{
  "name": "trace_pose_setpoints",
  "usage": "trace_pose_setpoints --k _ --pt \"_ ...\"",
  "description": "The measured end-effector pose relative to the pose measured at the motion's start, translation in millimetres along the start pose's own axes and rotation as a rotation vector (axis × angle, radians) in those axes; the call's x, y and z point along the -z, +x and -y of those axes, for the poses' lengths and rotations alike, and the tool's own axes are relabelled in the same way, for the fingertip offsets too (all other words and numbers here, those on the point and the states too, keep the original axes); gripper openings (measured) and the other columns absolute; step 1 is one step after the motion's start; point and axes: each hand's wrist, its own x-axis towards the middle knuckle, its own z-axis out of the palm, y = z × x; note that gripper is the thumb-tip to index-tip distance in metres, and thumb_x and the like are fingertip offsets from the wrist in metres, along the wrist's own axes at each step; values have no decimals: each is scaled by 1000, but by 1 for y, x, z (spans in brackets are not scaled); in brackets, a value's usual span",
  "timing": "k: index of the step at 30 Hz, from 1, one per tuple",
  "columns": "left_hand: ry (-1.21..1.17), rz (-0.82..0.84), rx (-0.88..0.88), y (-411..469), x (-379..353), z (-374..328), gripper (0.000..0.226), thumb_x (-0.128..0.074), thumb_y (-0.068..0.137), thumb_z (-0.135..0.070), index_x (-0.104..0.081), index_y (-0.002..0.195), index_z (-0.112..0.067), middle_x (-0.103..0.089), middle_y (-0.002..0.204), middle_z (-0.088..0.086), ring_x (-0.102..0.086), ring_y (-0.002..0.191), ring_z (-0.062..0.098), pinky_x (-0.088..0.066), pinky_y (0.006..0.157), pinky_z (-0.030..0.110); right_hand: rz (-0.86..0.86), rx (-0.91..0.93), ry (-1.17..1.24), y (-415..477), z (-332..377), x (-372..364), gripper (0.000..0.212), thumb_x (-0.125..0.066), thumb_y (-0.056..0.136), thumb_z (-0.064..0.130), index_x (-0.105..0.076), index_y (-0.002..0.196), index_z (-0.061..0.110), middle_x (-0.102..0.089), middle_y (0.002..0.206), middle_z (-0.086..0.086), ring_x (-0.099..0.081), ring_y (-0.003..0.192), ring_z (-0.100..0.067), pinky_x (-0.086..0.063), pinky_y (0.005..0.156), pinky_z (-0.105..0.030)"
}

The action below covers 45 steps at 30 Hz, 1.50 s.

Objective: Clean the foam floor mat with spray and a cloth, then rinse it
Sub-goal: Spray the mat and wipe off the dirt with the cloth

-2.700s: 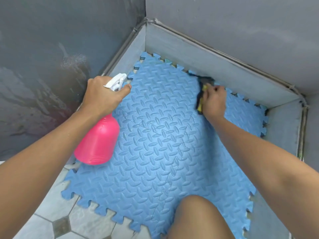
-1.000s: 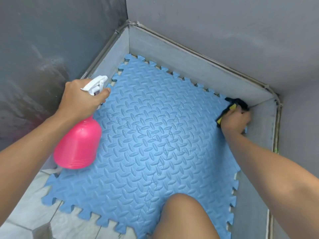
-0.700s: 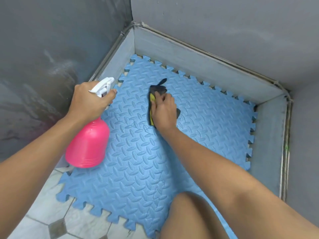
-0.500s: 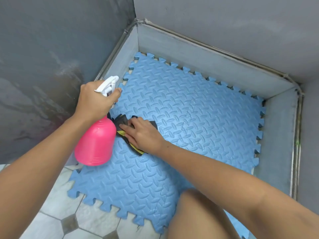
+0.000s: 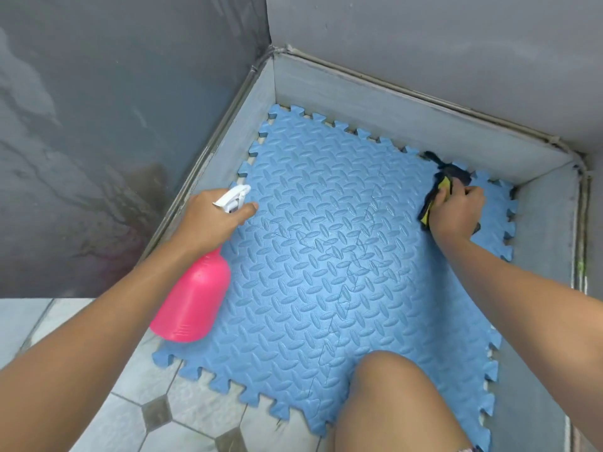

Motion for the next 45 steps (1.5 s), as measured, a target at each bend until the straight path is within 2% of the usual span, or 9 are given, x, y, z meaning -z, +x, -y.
trace_pose_setpoints --k 10,16,19,25,28,32,38,41,45 --pt "108 -175 29 -66 7 26 63 -77 85 -38 -28 52 -17 -27 48 1 -29 49 23 -26 50 34 137 394 113 -27 177 -48 43 -42 102 34 -55 138 14 -51 127 -19 -47 119 -38 -43 91 -48" --pt "36 -213 -87 -80 18 43 44 -66 86 -43 -45 56 -18 -46 49 1 -44 49 18 -38 51 20 249 859 198 -144 264 -58 38 -47 99 36 -64 128 19 -56 109 -13 -53 97 -32 -48 76 -44" --pt "47 -211 -87 -77 19 46 48 -54 84 -48 -61 65 -5 -62 58 11 -59 59 33 -47 64 36 358 1116 304 -210 256 -45 32 -53 98 35 -65 123 19 -55 104 -10 -51 92 -30 -47 72 -44" --pt "32 -211 -101 -77 20 41 54 -52 82 -53 -62 65 -2 -60 58 14 -57 60 36 -44 65 37 588 1549 344 -211 147 -9 35 -50 105 37 -64 132 20 -58 111 -10 -53 92 -25 -44 76 -39" --pt "4 -203 -70 -78 22 42 52 -56 82 -49 -65 69 0 -61 60 18 -58 58 39 -49 65 45 462 1400 275 -146 104 -5 37 -47 105 39 -65 132 21 -58 115 -12 -55 95 -25 -46 80 -39" --pt "-31 -193 -38 -78 23 43 46 -60 81 -45 -65 69 -1 -59 58 19 -58 51 39 -53 59 50 195 915 165 -60 84 -16 37 -46 105 39 -62 134 24 -55 110 -15 -53 96 -35 -48 80 -47" --pt "-65 -145 10 -80 26 48 38 -62 85 -42 -69 71 -7 -72 66 6 -67 58 33 -59 62 49 69 224 105 -82 163 -35 39 -45 100 33 -60 135 22 -53 115 -15 -49 108 -35 -40 84 -45" --pt "-86 -117 15 -83 29 43 29 -63 87 -35 -72 74 -11 -75 68 0 -71 60 20 -61 64 48 135 404 158 -138 210 -38 39 -48 98 32 -61 134 22 -55 111 -13 -50 101 -31 -42 80 -42" --pt "-72 -95 39 -83 29 36 27 -64 87 -32 -73 73 -11 -74 67 2 -70 60 29 -61 63 48 282 866 228 -229 227 -28 37 -55 96 32 -62 131 22 -56 108 -10 -51 96 -30 -45 76 -43"
